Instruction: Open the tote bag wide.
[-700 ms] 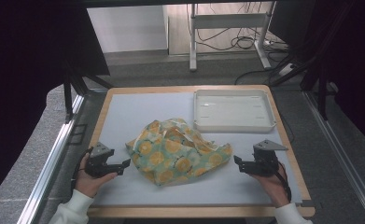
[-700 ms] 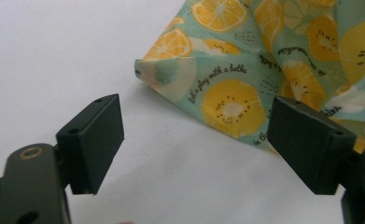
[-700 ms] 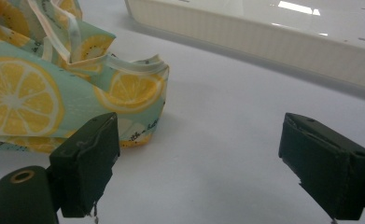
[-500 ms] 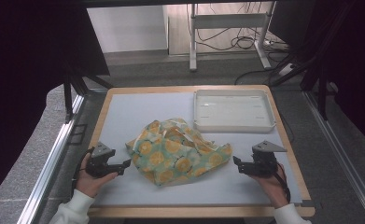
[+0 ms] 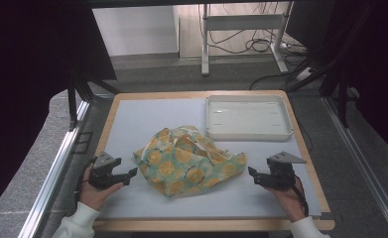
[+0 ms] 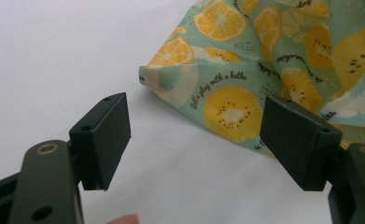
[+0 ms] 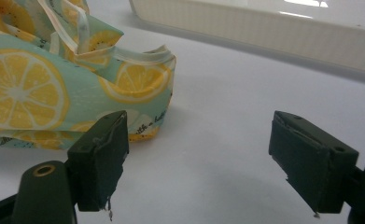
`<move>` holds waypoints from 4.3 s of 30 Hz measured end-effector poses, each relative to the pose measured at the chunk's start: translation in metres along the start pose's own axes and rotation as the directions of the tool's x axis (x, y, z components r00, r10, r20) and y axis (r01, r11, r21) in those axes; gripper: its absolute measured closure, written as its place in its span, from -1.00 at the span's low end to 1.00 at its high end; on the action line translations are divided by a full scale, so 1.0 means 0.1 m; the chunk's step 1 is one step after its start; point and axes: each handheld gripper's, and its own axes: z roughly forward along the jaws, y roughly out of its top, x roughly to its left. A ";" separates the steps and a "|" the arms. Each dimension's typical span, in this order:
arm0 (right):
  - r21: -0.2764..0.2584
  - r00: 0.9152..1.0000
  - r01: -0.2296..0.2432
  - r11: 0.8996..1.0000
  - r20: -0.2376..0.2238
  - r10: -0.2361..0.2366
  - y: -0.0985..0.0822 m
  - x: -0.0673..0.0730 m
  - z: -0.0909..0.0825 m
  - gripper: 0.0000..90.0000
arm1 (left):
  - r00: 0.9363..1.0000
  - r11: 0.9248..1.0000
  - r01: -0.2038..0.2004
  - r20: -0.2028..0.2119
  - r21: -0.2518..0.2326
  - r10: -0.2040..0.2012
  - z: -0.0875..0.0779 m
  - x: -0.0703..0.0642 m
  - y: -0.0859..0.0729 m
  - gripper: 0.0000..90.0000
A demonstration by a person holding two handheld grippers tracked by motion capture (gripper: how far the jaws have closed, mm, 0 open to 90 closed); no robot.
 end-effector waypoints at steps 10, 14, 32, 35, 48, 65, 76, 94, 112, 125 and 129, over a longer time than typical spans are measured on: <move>0.008 1.000 0.022 1.000 0.010 -0.022 -0.01 0.03 0.03 -0.51 | 1.000 1.000 0.011 0.010 0.012 -0.011 -0.03 0.01 0.02 -0.46; 0.000 1.000 0.004 1.000 0.009 -0.004 -0.01 0.01 0.01 -0.49 | 1.000 1.000 0.024 0.020 0.001 -0.024 -0.08 0.01 0.06 -0.47; 0.007 0.999 -0.004 1.000 0.032 0.003 -0.03 0.02 0.00 -0.46 | 0.999 0.999 0.007 0.041 -0.050 -0.005 -0.27 -0.06 0.22 -0.41; 0.005 1.000 0.000 1.000 0.028 0.000 -0.03 0.03 0.00 -0.46 | 0.999 0.999 0.001 0.048 -0.054 0.002 -0.29 -0.08 0.25 -0.41; 0.007 0.999 -0.005 1.000 0.031 0.005 -0.03 0.02 0.00 -0.46 | 0.997 0.998 -0.013 0.081 -0.068 0.019 -0.29 -0.16 0.43 -0.41; 0.013 0.999 -0.002 1.000 0.035 0.001 -0.02 0.02 0.02 -0.46 | 0.994 0.997 -0.040 0.103 -0.064 0.047 -0.16 -0.28 0.73 -0.33; 0.010 0.999 -0.006 1.000 0.034 0.005 -0.03 0.01 0.01 -0.46 | 0.991 0.998 -0.030 0.125 -0.062 0.038 -0.05 -0.28 0.97 -0.30; 0.000 0.999 -0.001 1.000 0.035 0.001 -0.03 -0.01 0.01 -0.47 | 0.985 0.998 -0.055 0.162 0.003 0.054 0.36 -0.37 1.29 -0.36; 0.007 0.999 -0.005 1.000 0.044 0.005 -0.03 -0.02 0.02 -0.47 | 0.977 0.991 -0.097 0.199 0.095 0.077 0.63 -0.38 1.15 0.44; 0.004 0.999 -0.010 1.000 0.049 0.010 -0.03 -0.04 0.02 -0.47 | 0.966 0.995 -0.095 0.246 0.032 0.084 0.49 -0.35 1.16 0.95; 0.001 0.999 -0.008 1.000 0.049 0.008 -0.03 -0.04 0.01 -0.46 | 0.964 0.996 -0.087 0.254 0.010 0.081 0.43 -0.36 1.16 0.96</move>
